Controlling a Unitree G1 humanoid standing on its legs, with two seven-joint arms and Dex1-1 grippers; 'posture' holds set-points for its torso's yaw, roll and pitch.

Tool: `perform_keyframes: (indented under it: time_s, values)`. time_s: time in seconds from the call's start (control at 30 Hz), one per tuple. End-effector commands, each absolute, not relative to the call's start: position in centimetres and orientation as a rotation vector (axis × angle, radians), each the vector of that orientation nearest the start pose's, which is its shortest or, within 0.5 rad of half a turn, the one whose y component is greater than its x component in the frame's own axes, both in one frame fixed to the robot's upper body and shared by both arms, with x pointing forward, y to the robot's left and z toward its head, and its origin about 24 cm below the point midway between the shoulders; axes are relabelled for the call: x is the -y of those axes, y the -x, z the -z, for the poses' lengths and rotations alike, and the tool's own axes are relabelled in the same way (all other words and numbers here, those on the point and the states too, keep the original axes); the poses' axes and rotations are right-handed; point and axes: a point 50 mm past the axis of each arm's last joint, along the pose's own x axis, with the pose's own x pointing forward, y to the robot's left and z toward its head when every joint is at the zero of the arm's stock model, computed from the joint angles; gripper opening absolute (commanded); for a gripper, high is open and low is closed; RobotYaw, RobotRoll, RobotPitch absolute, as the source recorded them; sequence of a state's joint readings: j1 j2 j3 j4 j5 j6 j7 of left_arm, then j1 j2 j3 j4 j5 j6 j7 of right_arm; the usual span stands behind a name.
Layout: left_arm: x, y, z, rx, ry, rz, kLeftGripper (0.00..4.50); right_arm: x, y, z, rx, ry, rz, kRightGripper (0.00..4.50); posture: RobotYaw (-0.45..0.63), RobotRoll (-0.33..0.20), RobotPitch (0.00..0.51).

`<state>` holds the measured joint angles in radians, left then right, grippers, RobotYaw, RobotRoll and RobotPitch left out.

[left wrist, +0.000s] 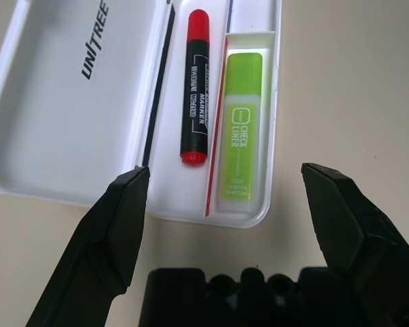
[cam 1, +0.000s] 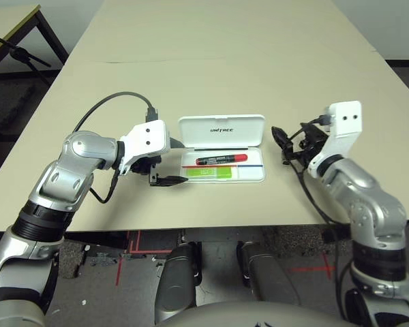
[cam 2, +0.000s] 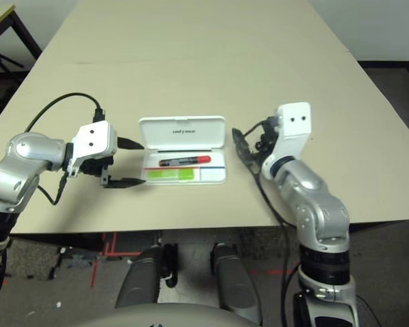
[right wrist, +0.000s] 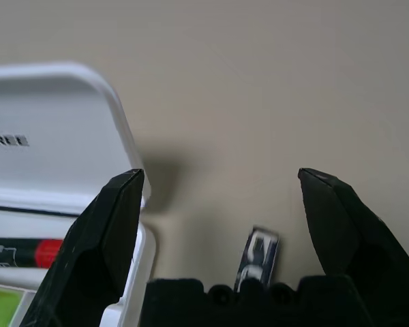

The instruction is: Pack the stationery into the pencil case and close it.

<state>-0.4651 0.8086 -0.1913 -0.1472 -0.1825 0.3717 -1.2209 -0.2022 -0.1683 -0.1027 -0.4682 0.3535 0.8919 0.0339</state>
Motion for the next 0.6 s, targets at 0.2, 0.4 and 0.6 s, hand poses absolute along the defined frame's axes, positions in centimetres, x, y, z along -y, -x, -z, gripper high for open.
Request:
perform_keyframes:
  time_s: [0.2, 0.4, 0.6]
  values:
    - [-17.7, -27.5, -16.1, -0.282, -0.701, 1.299, 4.48, 16.8, -26.3, -10.7, -0.318, -0.086, -0.101, 4.5, -0.08, 0.0, 0.191]
    - [-17.5, -27.3, -16.2, -0.281, -0.7, 1.301, 4.48, 16.5, -26.5, -9.6, -0.371, -0.079, -0.103, 4.5, -0.06, 0.0, 0.195]
    - [-17.5, -27.1, -16.3, -0.282, -0.699, 1.294, 4.48, 16.1, -26.6, -8.9, -0.408, -0.072, -0.117, 4.5, -0.06, 0.0, 0.196]
